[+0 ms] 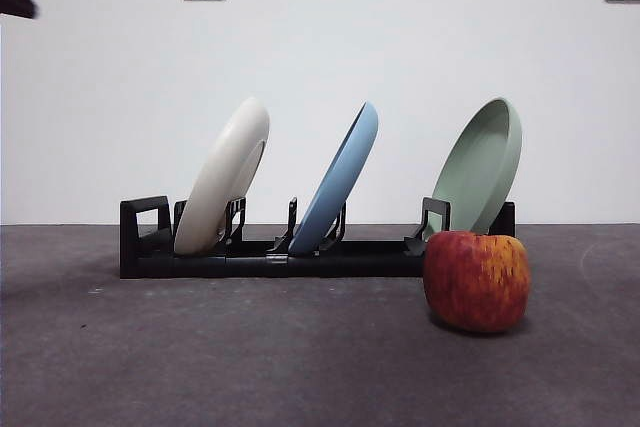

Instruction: Take the yellow plate from the plate rack,put the plate on the table,take the apple from the table,put the apple in the plate

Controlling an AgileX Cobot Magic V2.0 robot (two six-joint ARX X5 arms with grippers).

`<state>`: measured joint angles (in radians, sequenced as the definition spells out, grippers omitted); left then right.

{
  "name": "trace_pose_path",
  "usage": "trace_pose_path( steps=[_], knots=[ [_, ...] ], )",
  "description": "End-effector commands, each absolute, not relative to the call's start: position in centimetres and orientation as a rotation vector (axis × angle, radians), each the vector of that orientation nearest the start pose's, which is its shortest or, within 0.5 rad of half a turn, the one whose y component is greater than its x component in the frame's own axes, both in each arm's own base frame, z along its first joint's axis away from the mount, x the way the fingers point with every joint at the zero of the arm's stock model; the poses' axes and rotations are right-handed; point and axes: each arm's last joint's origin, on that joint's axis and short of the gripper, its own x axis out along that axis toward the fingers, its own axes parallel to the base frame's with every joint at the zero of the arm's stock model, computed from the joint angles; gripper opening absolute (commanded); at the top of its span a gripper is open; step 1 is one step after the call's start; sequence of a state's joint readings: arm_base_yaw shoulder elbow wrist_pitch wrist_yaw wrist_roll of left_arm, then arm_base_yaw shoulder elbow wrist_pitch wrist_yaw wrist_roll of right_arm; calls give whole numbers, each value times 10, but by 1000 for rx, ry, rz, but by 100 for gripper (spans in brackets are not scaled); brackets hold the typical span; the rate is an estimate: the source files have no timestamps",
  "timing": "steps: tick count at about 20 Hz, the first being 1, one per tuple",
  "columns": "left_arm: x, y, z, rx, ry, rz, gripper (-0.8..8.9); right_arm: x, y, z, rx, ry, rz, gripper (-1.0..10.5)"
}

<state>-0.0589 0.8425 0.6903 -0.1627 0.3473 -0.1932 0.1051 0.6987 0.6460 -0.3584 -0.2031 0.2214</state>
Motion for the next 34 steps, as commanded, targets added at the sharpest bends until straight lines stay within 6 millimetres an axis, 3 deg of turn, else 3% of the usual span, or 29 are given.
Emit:
trace_pose_path(
  steps=[1, 5, 7, 9, 14, 19, 23, 27, 28, 30, 34],
  knots=[
    [206, -24, 300, -239, 387, -450, -8, 167, 26, 289, 201, 497, 339, 1],
    [243, -37, 313, -260, 458, -550, 33, 188, 30, 294, 219, 560, 423, 42],
    [261, -49, 320, -258, 506, -581, 219, 196, 31, 294, 220, 577, 420, 215],
    [278, -64, 327, -250, 539, -618, 228, 199, 32, 294, 222, 587, 418, 306],
    [318, -104, 335, -194, 585, -642, 228, 200, 32, 294, 222, 590, 417, 315],
    [349, -136, 312, -110, 696, -586, 225, 200, 32, 294, 222, 590, 417, 315],
    [360, -144, 288, -96, 762, -572, 225, 200, 32, 294, 221, 590, 416, 315],
    [361, -145, 286, -95, 766, -573, 215, 200, 32, 294, 221, 590, 416, 315],
    [361, -145, 285, -95, 767, -573, 184, 200, 32, 294, 221, 590, 415, 315],
    [361, -145, 285, -93, 770, -577, -15, 200, 31, 294, 221, 590, 415, 315],
    [357, -144, 293, -94, 757, -582, -8, 200, 31, 294, 221, 590, 415, 314]
  ],
)
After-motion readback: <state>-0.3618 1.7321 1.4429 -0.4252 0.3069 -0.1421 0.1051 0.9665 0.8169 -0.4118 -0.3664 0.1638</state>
